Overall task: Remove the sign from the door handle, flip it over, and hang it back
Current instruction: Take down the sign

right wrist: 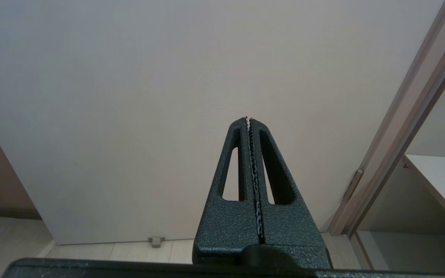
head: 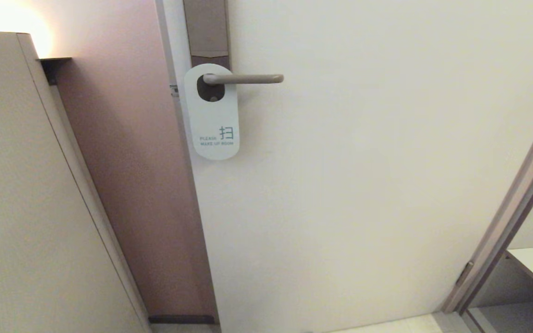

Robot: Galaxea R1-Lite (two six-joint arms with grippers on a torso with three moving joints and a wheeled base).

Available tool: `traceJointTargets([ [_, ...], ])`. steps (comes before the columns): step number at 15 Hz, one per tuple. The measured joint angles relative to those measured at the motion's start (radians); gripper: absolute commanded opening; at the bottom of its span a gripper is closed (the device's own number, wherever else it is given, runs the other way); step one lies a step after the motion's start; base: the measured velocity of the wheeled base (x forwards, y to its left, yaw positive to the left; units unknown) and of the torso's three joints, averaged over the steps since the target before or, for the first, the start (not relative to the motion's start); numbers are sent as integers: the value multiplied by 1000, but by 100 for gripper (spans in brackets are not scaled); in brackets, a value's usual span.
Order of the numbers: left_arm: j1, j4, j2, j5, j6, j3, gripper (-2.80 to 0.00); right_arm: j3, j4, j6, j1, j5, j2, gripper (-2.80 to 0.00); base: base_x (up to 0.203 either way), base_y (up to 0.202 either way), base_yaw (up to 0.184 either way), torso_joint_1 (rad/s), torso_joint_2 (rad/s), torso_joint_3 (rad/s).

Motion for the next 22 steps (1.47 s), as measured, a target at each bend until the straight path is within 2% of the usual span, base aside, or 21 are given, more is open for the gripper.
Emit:
traceJointTargets([
  [6,0,0,0,0,4,0,-280,0,0,2,0,-1,0,-280,0,0,0,0,0,0],
  [10,-2,2,0,-15,46,-11,-280,0,0,1,0,-1,0,-280,0,0,0,0,0,0],
  [13,-3,59,25,-119,47,-131,-280,0,-1,1,0,0,0,-280,0,0,0,0,0,0],
  [15,-6,78,100,-157,45,-210,-280,0,0,1,0,-1,0,-280,0,0,0,0,0,0],
  [18,-36,76,291,-166,41,-341,-280,0,0,1,0,-1,0,-280,0,0,0,0,0,0],
  [22,-84,-9,597,-173,36,-503,-280,0,0,1,0,-1,0,-280,0,0,0,0,0,0],
])
